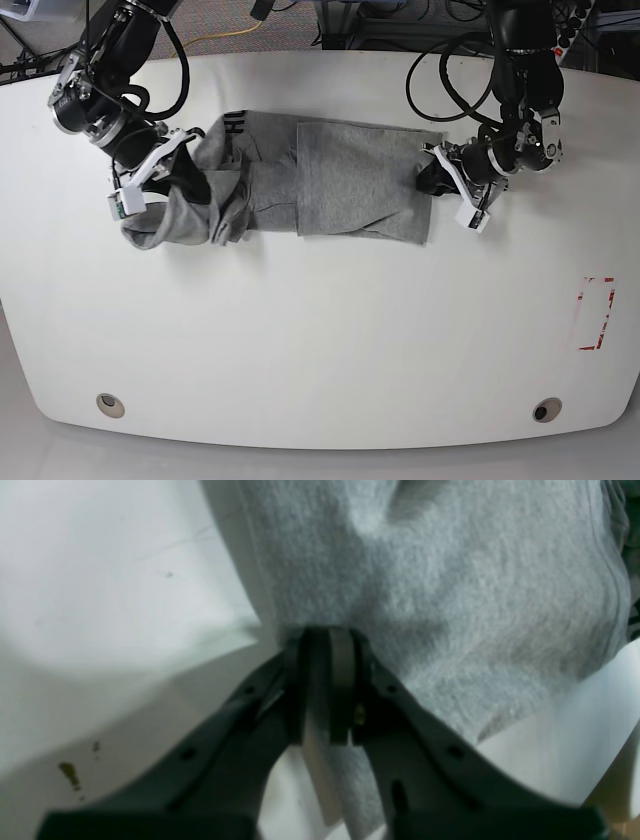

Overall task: Fold the T-shirt properly
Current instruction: 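Fold the strip end with the right gripper over onto the left gripper's fold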

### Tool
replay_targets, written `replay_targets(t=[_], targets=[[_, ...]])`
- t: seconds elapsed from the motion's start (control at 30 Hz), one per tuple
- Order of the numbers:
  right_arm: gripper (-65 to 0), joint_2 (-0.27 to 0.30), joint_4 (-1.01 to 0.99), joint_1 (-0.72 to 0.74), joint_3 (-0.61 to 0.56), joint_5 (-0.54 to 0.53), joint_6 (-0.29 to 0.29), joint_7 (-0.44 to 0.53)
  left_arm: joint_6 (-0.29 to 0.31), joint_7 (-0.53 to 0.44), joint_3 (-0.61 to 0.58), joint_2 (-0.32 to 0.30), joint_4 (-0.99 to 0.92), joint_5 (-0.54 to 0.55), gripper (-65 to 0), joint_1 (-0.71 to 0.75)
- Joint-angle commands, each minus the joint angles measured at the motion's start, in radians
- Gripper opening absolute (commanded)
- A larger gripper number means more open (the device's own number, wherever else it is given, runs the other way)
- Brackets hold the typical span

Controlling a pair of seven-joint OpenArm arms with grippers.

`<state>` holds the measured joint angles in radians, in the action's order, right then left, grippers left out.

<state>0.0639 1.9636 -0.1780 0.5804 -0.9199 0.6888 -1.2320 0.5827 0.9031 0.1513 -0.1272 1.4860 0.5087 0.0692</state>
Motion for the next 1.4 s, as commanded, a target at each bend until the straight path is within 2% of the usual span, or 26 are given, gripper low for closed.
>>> replay_targets(t=[0.0,0.1,0.3,0.53,0.63,0.73,0.83,0.97,1.03,1.13,1.17,1.27,1.37], targets=[[-65.0,0.006,0.023,0.007,-0.030,-0.130,-0.022,0.031,0.001,0.004,0.000,-0.001,0.008,0.003,-59.4,-0.004],[-65.0,-0.025,0.021,0.005,-0.093,-0.213,-0.059,0.031,0.001,0.004,-0.015,0.001,0.008,0.003,-59.4,0.010],[-65.0,-0.105,0.016,0.011,-0.201,-0.210,-0.064,0.036,0.001,0.004,-0.022,0.001,0.008,0.003,-59.4,0.016],[-65.0,-0.181,0.016,0.015,-0.290,-0.070,-0.064,0.037,0.001,0.004,-0.022,0.001,0.009,0.005,-59.4,0.030],[-65.0,-0.184,0.016,0.021,-0.343,-0.014,-0.064,0.045,0.001,0.004,-0.022,0.001,0.009,0.005,-59.4,0.031],[-65.0,-0.184,0.001,0.021,-0.399,0.042,-0.064,0.099,0.001,0.004,-0.022,0.001,0.009,0.006,-59.4,0.033],[-65.0,-0.180,-0.057,0.025,-0.442,0.049,-0.064,0.146,0.001,0.004,-0.019,0.001,0.009,0.006,-59.4,0.033],[-56.4,-0.180,-0.126,0.033,-0.483,0.051,-0.065,0.171,0.001,0.004,-0.019,0.001,0.009,0.006,-59.4,0.033],[-49.6,-0.180,-0.149,0.048,-0.506,0.051,-0.065,0.171,0.001,0.004,-0.019,0.001,0.009,0.008,-59.2,0.033],[-35.7,-0.180,-0.194,0.059,-0.547,0.063,-0.067,0.179,0.004,0.004,-0.017,0.001,0.014,0.011,-55.1,0.033],[-32.8,-0.180,-0.201,0.062,-0.554,0.071,-0.067,0.186,0.004,0.004,-0.017,0.001,0.015,0.011,-54.3,0.033],[-20.3,-0.181,-0.218,0.073,-0.567,0.109,-0.067,0.238,0.006,0.004,-0.015,-0.001,0.029,0.011,-51.1,0.033],[-17.8,-0.180,-0.209,0.071,-0.578,0.104,-0.067,0.245,0.007,0.004,-0.015,-0.001,0.061,0.014,-47.2,0.033]])
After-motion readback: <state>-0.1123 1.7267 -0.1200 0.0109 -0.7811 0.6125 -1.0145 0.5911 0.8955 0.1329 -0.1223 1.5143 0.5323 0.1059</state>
